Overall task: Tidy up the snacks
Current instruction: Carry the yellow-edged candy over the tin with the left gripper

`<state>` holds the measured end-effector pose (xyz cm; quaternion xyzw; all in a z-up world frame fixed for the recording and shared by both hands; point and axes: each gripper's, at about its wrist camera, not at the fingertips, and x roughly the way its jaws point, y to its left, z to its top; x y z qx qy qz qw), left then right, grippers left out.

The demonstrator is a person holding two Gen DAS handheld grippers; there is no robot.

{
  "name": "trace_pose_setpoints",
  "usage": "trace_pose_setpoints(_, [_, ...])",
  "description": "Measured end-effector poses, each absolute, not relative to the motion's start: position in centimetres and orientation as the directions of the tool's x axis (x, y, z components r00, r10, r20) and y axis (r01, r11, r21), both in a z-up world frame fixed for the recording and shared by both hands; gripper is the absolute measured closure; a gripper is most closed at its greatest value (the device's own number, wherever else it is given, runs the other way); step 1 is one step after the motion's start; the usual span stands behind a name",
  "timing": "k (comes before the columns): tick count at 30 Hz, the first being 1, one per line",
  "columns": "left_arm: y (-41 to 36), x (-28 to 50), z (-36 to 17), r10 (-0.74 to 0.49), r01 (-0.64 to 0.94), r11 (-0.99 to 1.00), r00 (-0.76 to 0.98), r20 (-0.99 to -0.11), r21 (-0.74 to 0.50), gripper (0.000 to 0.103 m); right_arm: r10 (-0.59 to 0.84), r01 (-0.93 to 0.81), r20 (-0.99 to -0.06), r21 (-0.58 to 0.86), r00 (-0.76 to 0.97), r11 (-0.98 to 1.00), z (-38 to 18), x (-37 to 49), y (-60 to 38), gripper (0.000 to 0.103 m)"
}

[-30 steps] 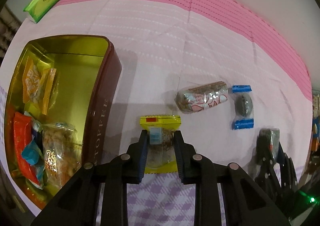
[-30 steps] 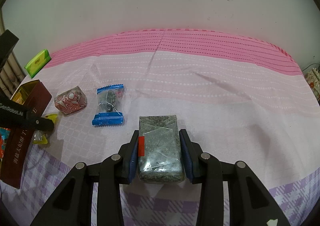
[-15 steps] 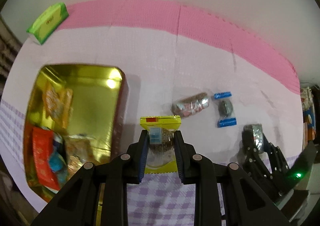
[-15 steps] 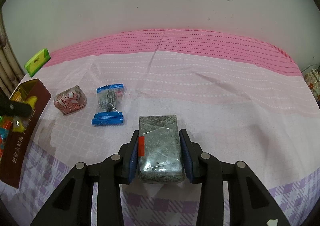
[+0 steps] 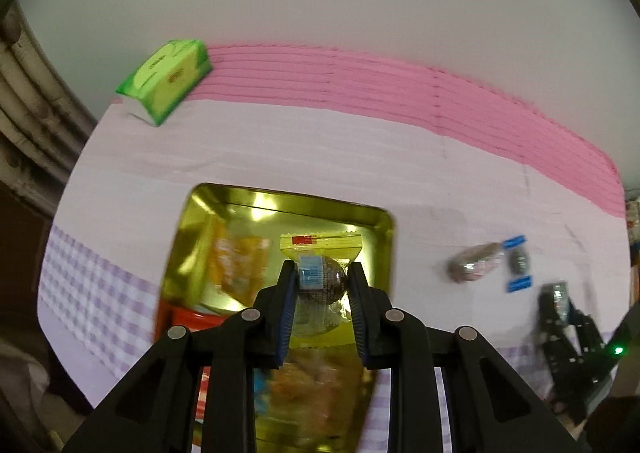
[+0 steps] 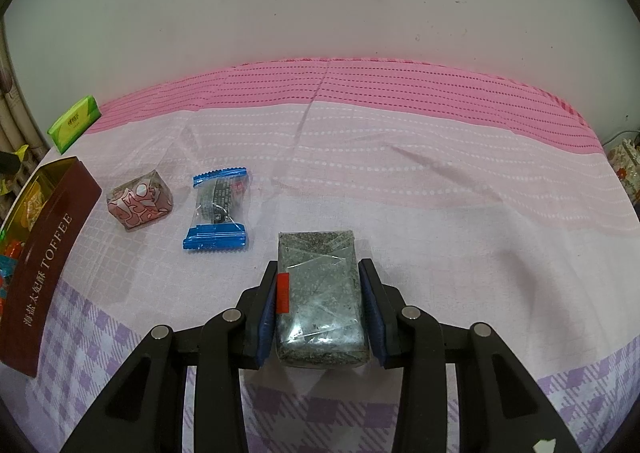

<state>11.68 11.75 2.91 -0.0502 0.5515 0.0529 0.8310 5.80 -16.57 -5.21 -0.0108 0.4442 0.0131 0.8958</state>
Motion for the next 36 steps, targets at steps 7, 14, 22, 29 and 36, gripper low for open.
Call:
trace_pose_setpoints(7, [14.0, 11.8, 0.3, 0.078, -0.103, 0.994, 0.335, -0.939, 0.046, 0.077, 0.006, -0.035, -0.797, -0.018, 0.604, 0.999, -5.2, 5.9, -16.5, 0.066])
trace_pose_setpoints(14, [13.3, 11.7, -1.8, 0.095, -0.032, 0.995, 0.322, -0.942, 0.089, 0.077, 0.001, -0.035, -0.797, -0.025, 0.604, 0.999, -5.3, 5.9, -16.5, 0.066])
trace_pose_setpoints(22, [13.1, 11.8, -3.6, 0.104, -0.01, 0.994, 0.301, -0.948, 0.106, 0.077, -0.009, -0.034, -0.798, -0.037, 0.603, 0.999, -5.3, 5.9, -16.3, 0.066])
trace_pose_setpoints(29, [13.4, 11.8, -4.9, 0.119, 0.009, 0.992, 0.283, -0.952, 0.127, 0.077, -0.016, -0.034, -0.798, -0.045, 0.603, 0.998, -5.4, 5.9, -16.3, 0.066])
trace_pose_setpoints(36, [13.4, 11.8, -5.3, 0.12, 0.018, 0.991, 0.278, -0.953, 0.13, 0.076, -0.022, -0.034, -0.798, -0.053, 0.602, 0.998, -5.4, 5.9, -16.1, 0.066])
